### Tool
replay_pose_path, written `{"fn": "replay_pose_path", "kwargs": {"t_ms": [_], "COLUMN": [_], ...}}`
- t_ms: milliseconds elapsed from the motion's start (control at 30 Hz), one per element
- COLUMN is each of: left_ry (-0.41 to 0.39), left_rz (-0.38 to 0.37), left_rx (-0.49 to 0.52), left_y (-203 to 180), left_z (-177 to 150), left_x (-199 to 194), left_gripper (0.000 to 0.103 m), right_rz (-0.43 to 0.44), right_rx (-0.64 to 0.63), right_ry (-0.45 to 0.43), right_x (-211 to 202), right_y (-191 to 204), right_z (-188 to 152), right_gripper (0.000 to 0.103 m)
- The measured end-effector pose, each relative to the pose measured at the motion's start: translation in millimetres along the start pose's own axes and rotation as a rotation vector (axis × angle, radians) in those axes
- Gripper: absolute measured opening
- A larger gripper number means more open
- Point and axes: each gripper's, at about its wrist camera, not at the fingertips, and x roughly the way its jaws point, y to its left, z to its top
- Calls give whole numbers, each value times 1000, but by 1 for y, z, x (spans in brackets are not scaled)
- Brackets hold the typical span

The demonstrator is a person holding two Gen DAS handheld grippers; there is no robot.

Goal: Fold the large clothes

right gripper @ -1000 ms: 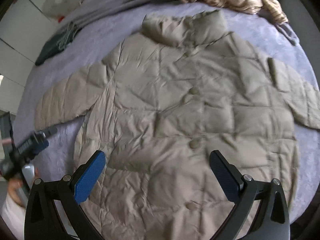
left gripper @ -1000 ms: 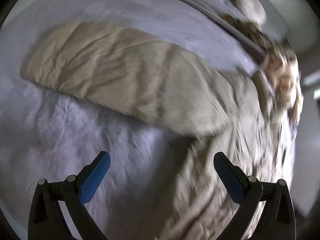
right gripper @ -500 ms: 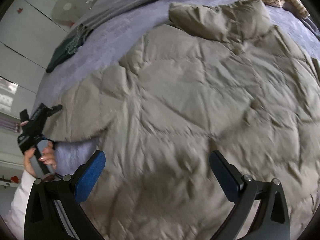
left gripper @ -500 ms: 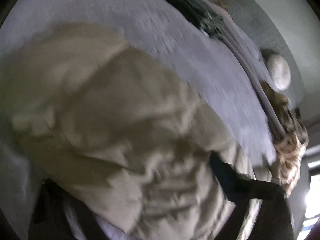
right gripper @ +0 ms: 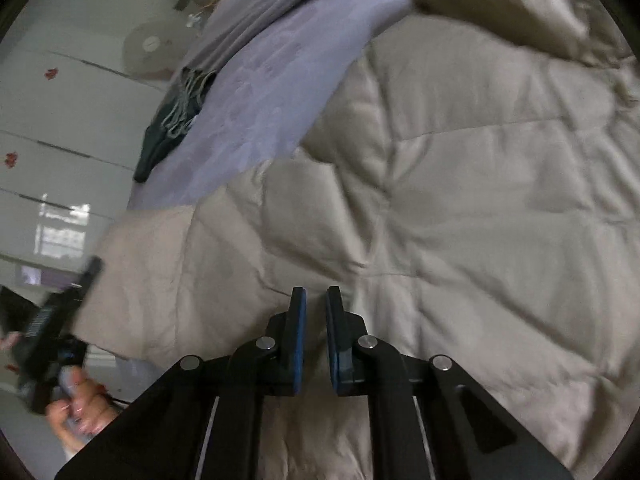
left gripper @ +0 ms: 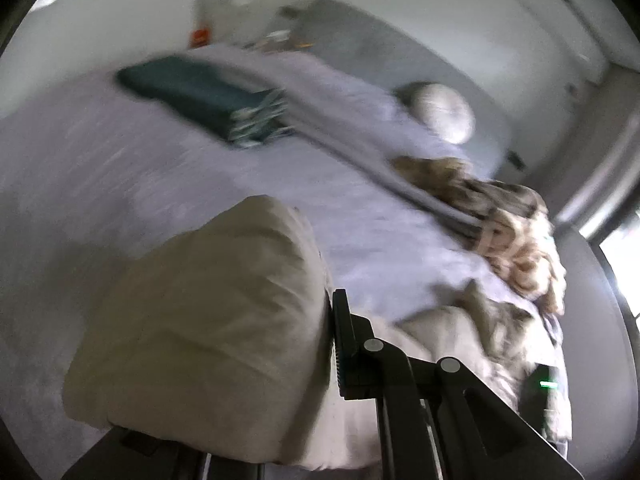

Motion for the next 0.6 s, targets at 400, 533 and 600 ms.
{"fn": "replay_pose_path", "kwargs": {"t_ms": [400,533,600], "left_ry": [143,232,275], "left_rz": [-227,-210,-170], "left_rx": [270,413,492], "left_y": [-213,-272,-295], "left_z": [-52,-102,-130], "left_x": [50,86,108], "left_gripper": [12,12,12], "right_rz": [103,-8,-61], "right_rx": [15,32,48], "right_ry": [112,9,-41], "right_x": [-10,-80,-113], "right_y": [-36,-87,-112], "right_z": [-12,-14,-15], "right_gripper": [8,8,9]}}
